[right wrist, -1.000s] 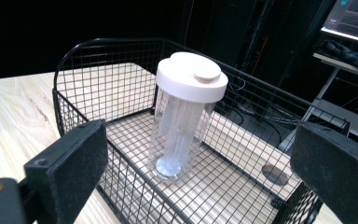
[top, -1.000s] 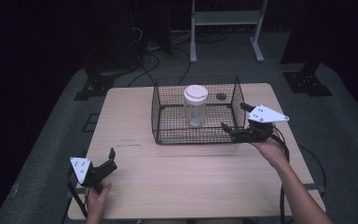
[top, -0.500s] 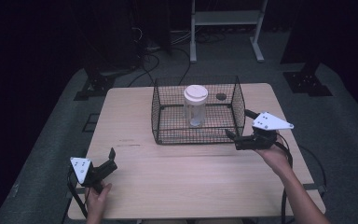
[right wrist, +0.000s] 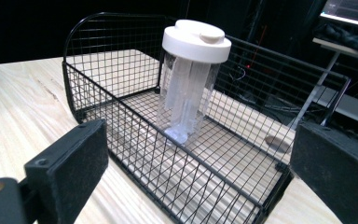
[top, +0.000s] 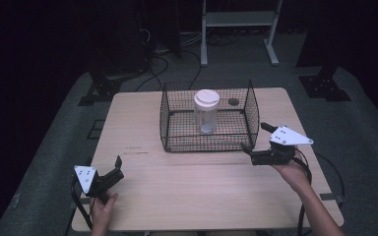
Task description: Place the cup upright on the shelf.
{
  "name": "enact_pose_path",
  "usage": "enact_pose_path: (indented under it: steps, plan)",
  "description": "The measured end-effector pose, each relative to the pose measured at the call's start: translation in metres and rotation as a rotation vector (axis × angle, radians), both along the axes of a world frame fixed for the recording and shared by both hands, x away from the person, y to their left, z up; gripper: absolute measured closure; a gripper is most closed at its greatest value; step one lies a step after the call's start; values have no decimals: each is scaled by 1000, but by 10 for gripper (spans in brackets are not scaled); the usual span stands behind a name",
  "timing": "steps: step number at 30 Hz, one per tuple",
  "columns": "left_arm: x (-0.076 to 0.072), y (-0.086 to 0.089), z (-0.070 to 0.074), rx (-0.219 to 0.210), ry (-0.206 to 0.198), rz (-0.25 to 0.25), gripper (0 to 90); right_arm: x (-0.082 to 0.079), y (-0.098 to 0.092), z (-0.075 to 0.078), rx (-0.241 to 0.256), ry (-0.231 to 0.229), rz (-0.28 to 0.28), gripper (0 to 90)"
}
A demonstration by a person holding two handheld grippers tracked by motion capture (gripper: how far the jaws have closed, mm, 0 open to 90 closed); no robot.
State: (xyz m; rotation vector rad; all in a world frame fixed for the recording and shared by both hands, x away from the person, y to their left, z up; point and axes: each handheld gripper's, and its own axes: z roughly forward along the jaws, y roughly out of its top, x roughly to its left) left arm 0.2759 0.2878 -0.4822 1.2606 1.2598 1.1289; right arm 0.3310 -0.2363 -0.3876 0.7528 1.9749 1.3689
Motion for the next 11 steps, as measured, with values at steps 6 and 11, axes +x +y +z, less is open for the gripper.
enact_pose_path:
  steps: [6,11]
  plan:
    - [0,0,0,0,0,0,0,-9,-4,-8,-1,6,-4,36]
    - [0,0,0,1,0,0,0,-18,-6,-14,2,2,-8,36]
